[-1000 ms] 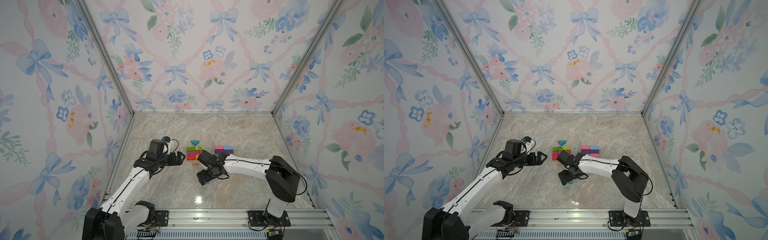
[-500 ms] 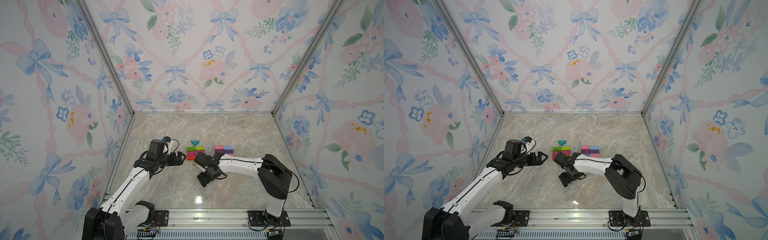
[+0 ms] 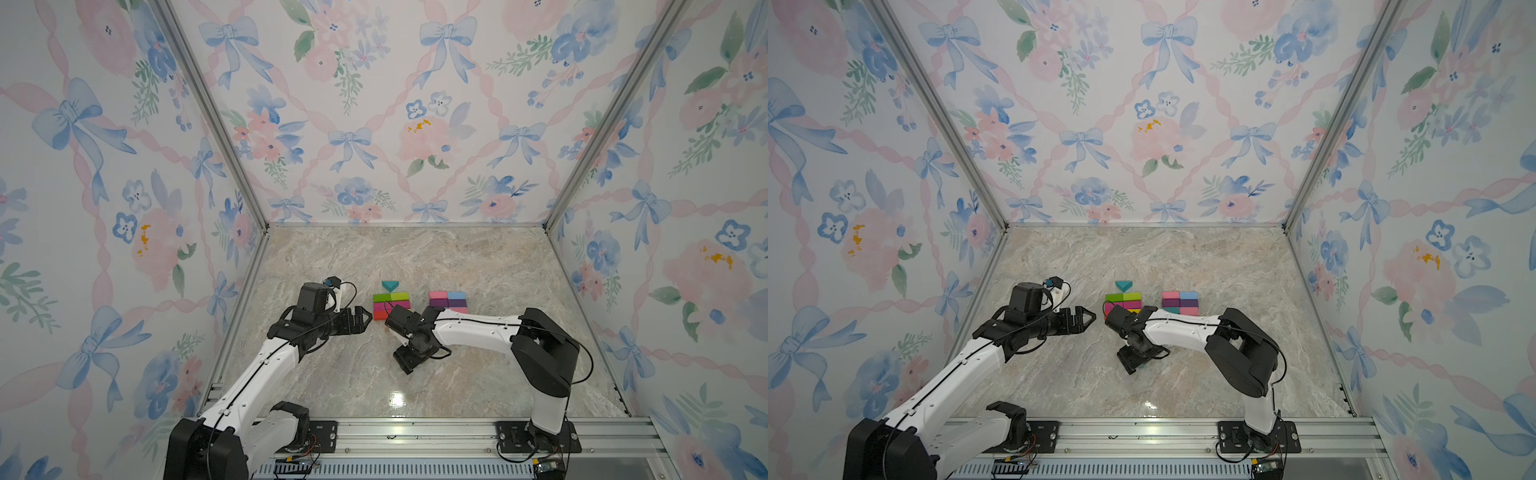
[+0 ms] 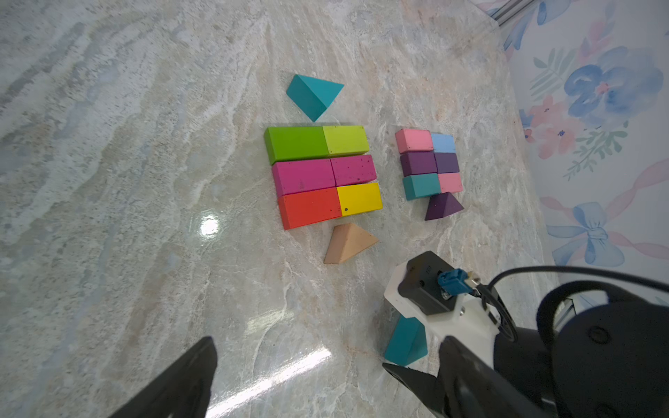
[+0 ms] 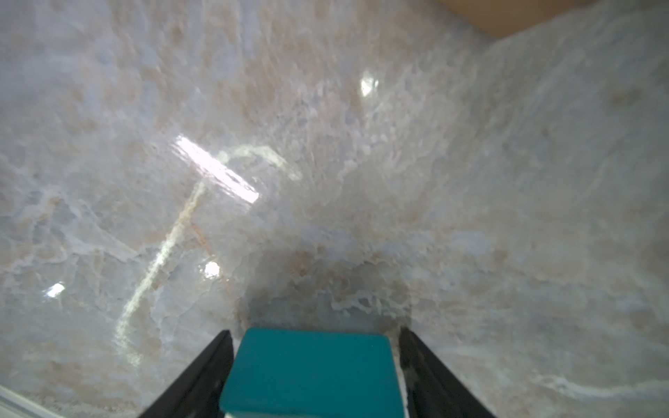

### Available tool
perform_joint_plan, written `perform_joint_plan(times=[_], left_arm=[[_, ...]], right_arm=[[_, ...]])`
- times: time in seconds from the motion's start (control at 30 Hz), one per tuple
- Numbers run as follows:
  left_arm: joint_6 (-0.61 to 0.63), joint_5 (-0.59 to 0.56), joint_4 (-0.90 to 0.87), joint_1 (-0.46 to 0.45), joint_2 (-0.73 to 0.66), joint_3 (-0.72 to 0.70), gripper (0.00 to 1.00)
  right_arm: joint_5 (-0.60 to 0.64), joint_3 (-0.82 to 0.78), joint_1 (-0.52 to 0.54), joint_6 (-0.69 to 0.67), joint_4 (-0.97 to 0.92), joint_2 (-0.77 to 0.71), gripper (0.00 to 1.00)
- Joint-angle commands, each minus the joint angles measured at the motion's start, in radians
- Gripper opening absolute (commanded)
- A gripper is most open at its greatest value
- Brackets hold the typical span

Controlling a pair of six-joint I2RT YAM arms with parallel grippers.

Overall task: Assemble a piece of candy with building blocks
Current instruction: Pick up the building block from the center of the board, then assemble the building block at the center of the board.

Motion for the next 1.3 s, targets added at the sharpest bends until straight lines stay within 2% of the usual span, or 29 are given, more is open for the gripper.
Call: perform_joint_plan(times=[0.0,0.27,0.43,0.63,0.8,0.93,1.1,1.27], left_arm=[[-0.014,0.013,0.006,0.005,-0.01,-0.011,0.98],[-0.013,0.016,0.007,0.005,-0.006,-0.012,0.98],[-0.014,0.013,0.01,0.006,-0.009,-0.013,0.98],[-0.011,0.013,0.01,0.007,-0.01,-0.007,0.98],[0.01,0.01,0.012,0.001,0.01,0.007,0.98],[0.036,0.002,0.019,-0.025,0.041,0.057,0.98],[0.057,-0.026,0.038,-0.102,0.094,0.099,0.98],[0.057,-0.063,0.056,-0.203,0.138,0.14,0.98]], right_arm=[[0.007,0.02,0.012,-0.009,-0.011,0.023,0.73],[0.012,0.026,0.012,-0.011,-0.014,0.032,0.65],[0.021,0.03,0.012,-0.012,-0.022,0.026,0.56],[0.026,0.006,-0.03,0.005,-0.035,-0.043,0.5],[0.006,0.019,-0.173,-0.031,-0.089,-0.131,0.48],[-0.009,0.089,-0.324,-0.089,-0.137,-0.13,0.47],[-0.031,0.276,-0.501,-0.15,-0.186,-0.012,0.47],[-0.049,0.495,-0.598,-0.168,-0.227,0.17,0.47]])
